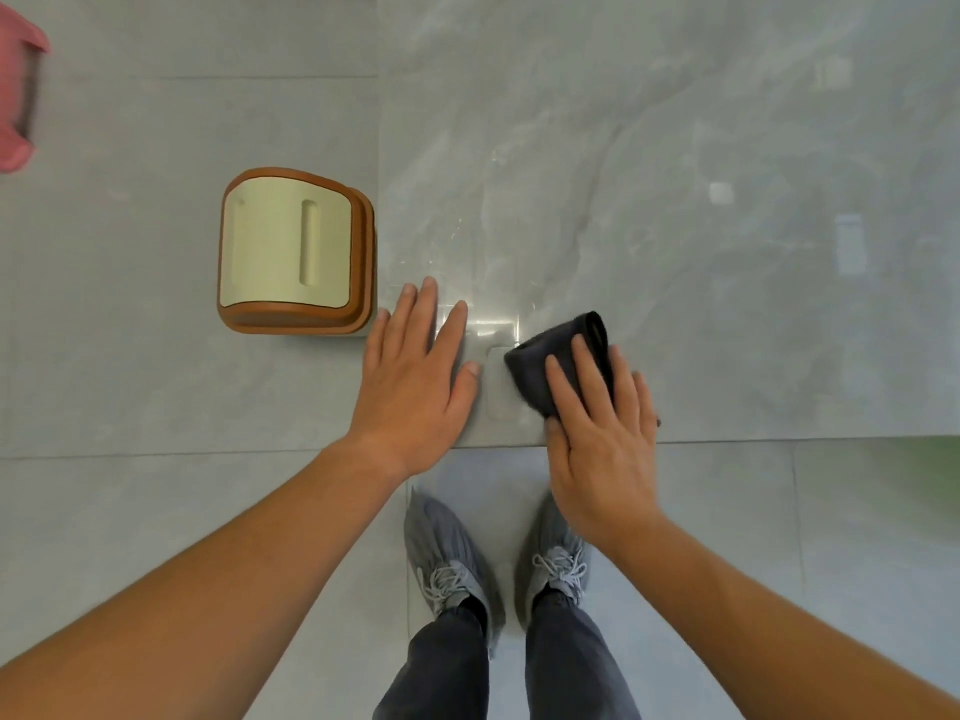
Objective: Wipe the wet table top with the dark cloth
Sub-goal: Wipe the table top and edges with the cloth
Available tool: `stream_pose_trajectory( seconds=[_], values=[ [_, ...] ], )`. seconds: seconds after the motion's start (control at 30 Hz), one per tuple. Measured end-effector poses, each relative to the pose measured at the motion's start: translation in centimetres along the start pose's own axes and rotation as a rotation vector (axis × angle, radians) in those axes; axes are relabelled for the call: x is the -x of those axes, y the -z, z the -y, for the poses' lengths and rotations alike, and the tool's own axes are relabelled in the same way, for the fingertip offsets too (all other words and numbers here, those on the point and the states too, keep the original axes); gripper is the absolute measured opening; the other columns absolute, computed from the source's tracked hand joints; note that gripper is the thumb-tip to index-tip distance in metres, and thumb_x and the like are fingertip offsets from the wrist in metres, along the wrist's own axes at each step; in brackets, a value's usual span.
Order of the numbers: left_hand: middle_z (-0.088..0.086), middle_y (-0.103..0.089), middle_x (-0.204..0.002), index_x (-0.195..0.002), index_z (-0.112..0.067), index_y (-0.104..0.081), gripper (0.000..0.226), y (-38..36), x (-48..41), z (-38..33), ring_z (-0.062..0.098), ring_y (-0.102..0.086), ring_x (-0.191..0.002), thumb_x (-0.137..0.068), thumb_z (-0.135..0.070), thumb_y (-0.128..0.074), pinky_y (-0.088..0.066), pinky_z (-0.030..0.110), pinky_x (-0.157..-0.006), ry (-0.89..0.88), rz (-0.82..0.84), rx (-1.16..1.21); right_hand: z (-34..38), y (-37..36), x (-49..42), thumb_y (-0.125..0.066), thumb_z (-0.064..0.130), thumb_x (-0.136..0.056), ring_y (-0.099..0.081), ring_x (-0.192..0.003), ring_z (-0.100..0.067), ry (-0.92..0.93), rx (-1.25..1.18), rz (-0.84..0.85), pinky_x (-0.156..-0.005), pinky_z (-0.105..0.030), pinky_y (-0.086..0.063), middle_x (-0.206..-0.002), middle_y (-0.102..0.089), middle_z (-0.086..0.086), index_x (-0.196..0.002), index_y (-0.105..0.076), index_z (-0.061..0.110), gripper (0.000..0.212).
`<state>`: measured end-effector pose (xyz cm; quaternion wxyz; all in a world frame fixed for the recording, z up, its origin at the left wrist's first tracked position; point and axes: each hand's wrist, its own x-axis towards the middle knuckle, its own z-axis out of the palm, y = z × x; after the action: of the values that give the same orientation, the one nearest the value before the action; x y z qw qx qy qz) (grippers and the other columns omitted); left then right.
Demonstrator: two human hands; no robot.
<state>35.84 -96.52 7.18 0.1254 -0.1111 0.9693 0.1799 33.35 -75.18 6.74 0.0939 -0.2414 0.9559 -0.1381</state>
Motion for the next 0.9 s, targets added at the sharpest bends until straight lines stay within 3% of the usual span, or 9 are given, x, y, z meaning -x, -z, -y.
stream_pose_trajectory(
  seconds=[0.2,0.33,0.43,0.63,0.77,0.9],
  values=[
    [0.005,0.001,-0.169,-0.158,-0.025,-0.016,0.061,0.6,0.1,0.3,0.020,0.008,-0.155,-0.102,-0.048,-0.013,0.001,0.042,-0.124,0.004,0.010,-0.012,-0.5,0.3,-2.0,-0.043,0.028,-0.098,-0.014,-0.154,-0.031,0.131,-0.003,0.044,-0.123,-0.052,-0.012,-0.165,-0.024,0.000,-0.153,-0.039,0.023,0.056],
    [0.002,0.009,-0.169,-0.160,-0.028,-0.009,0.064,1.1,0.2,0.8,0.019,0.014,-0.154,-0.100,-0.053,-0.008,0.004,0.040,-0.124,-0.016,0.058,-0.030,-0.9,1.9,-8.6,-0.033,0.034,-0.098,-0.008,-0.154,-0.031,-0.138,-0.052,0.016,-0.124,-0.048,-0.004,-0.167,-0.016,0.001,-0.156,-0.030,0.026,0.059],
    [0.003,0.000,-0.169,-0.158,-0.028,-0.017,0.064,1.5,0.0,0.9,0.020,0.006,-0.154,-0.100,-0.054,-0.010,-0.001,0.040,-0.122,-0.025,0.052,-0.003,0.0,1.8,-10.3,-0.030,0.034,-0.101,0.001,-0.154,-0.030,-0.211,-0.037,0.030,-0.125,-0.047,0.002,-0.169,-0.007,0.002,-0.159,-0.020,0.027,0.059],
    [0.010,-0.010,-0.166,-0.151,-0.023,-0.025,0.056,2.2,-0.9,1.6,0.028,-0.007,-0.152,-0.101,-0.049,-0.031,-0.017,0.044,-0.120,-0.053,0.048,-0.070,0.1,2.2,-6.4,-0.034,0.033,-0.100,-0.013,-0.153,-0.034,0.113,0.039,0.150,-0.123,-0.054,-0.012,-0.166,-0.021,-0.002,-0.155,-0.036,0.022,0.056],
    [0.008,-0.006,-0.167,-0.152,-0.022,-0.022,0.058,3.5,-3.0,2.7,0.026,-0.002,-0.154,-0.102,-0.049,-0.031,-0.006,0.039,-0.120,-0.026,0.021,-0.029,0.2,2.9,-10.8,-0.037,0.035,-0.098,-0.013,-0.153,-0.032,0.177,0.067,0.183,-0.123,-0.051,-0.011,-0.166,-0.021,0.000,-0.154,-0.037,0.024,0.057],
    [0.008,-0.003,-0.168,-0.156,-0.019,-0.019,0.061,4.7,-5.9,3.6,0.024,0.003,-0.154,-0.103,-0.048,-0.032,0.000,0.037,-0.121,-0.009,0.008,0.001,1.7,2.6,-19.9,-0.036,0.034,-0.100,-0.007,-0.154,-0.028,0.001,0.002,0.078,-0.123,-0.045,-0.002,-0.168,-0.014,0.004,-0.156,-0.030,0.030,0.057]
  ],
)
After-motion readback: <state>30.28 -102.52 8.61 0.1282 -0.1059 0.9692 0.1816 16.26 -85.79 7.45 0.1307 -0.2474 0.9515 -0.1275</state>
